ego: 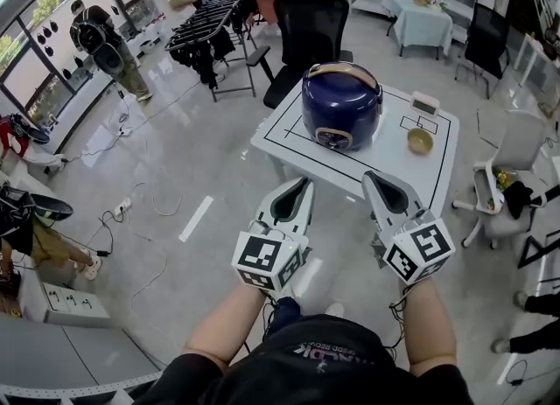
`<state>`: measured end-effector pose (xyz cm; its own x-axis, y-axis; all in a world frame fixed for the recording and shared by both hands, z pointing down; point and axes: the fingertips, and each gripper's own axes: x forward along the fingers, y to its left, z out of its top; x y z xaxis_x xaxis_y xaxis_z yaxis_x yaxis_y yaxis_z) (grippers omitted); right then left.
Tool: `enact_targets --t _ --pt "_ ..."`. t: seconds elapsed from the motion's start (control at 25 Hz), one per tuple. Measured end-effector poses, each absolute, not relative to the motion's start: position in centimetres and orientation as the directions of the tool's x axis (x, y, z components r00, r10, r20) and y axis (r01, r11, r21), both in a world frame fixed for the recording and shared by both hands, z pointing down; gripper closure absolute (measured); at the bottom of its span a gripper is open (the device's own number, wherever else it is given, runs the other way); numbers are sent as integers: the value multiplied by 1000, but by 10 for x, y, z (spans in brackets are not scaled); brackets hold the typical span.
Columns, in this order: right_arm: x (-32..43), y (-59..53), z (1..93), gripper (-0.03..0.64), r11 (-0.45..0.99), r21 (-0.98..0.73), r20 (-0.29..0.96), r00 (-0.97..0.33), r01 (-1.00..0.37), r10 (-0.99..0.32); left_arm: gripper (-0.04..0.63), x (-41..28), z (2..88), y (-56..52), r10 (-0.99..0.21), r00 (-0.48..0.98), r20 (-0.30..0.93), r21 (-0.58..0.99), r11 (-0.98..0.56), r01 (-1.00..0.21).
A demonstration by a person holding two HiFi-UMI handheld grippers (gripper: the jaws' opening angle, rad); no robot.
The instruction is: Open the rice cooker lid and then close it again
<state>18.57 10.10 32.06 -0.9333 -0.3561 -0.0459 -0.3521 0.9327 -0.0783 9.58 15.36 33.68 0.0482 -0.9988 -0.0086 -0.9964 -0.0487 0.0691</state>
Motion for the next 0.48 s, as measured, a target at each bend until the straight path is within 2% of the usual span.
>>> enact_targets --t 0.04,0.08,0.16,0.24,0.48 --pt "181 101 318 607 936 -79 -57 -936 -344 -349 559 93 337 152 -998 59 -9 72 -60 -996" --pt "177 100 316 562 937 -87 -72 -936 -338 -344 495 91 337 150 -997 72 -9 73 -73 -995" --pt "171 91 311 342 929 -126 -103 -926 -349 -362 304 83 338 144 -996 88 -8 67 -88 -994" --pt "167 80 310 318 910 -164 -119 -909 -380 -400 261 73 340 140 -996 93 -3 57 -93 -994" --pt "142 53 310 316 880 -215 -111 -884 -424 -453 256 38 342 124 -991 133 0 44 -133 -990"
